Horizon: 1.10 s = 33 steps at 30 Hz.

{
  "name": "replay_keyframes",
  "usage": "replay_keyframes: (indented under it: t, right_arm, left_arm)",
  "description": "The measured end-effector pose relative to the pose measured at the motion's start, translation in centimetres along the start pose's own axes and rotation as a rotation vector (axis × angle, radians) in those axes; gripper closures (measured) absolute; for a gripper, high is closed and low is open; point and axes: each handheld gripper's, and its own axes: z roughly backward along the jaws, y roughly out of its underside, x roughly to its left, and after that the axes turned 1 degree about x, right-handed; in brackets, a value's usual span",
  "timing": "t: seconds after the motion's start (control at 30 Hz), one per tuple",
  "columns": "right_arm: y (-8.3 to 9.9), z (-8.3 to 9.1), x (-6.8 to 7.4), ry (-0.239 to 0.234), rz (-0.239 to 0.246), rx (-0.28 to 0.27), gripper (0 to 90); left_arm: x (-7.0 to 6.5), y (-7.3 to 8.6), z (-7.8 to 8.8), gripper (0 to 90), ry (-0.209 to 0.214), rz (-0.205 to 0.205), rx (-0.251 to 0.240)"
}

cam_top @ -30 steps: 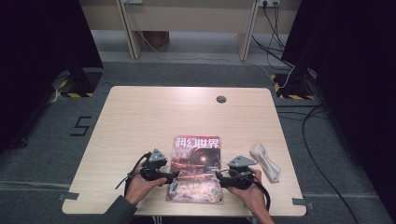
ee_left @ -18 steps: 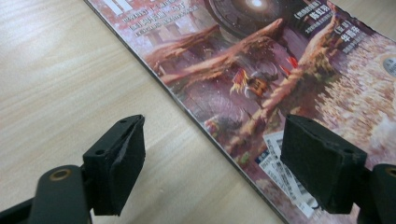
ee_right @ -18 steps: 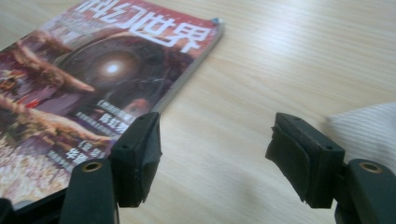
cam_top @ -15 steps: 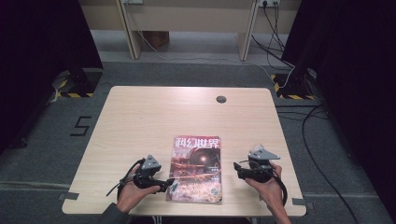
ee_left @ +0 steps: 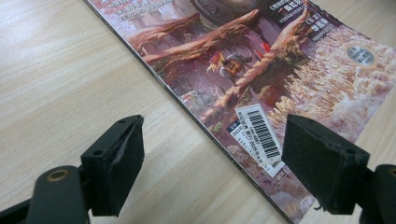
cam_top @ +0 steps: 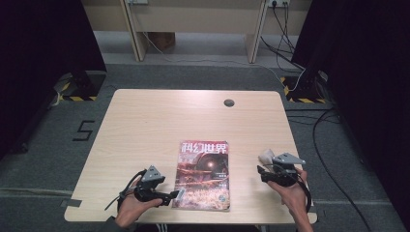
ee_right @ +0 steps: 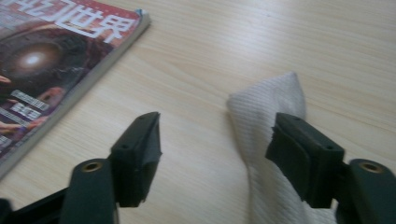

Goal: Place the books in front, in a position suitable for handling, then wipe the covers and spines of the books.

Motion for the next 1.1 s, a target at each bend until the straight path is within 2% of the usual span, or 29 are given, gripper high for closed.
replay_keyframes:
  t: [0.17, 0.4, 0.57, 0.63, 0.83, 0.93, 1.1]
  right_arm:
    - [0.4, 0.1, -1.1, 0.038, 0.005, 0.019, 44.7]
    - [0.9, -0.2, -2.5, 0.063, -0.004, 0.038, 49.8]
    - [1.2, -0.7, -2.9, 0.060, -0.019, 0.066, 52.0]
    - [1.3, -1.0, -3.0, 0.059, -0.010, 0.080, 52.5]
    - [1.2, -1.7, -3.4, 0.057, -0.021, 0.091, 56.7]
    - [1.1, -2.0, -3.8, 0.041, -0.030, 0.093, 62.3]
    - [1.0, -2.2, -3.8, 0.027, -0.014, 0.083, 75.7]
  left_arm:
    - [0.0, 0.2, 0.1, 20.4, 0.000, 0.004, 0.000]
    - [-0.5, 0.4, 0.1, 20.5, 0.008, -0.007, 0.005]
    - [-0.9, 0.5, 0.2, 20.5, 0.013, -0.019, 0.009]
    - [-1.1, 0.5, 0.2, 20.5, 0.014, -0.024, 0.009]
    - [-1.3, 0.6, 0.1, 20.8, 0.011, -0.030, 0.013]
    - [-1.3, 0.6, 0.1, 21.5, 0.008, -0.032, 0.014]
    - [-1.4, 0.6, -0.1, 22.7, 0.007, -0.039, 0.016]
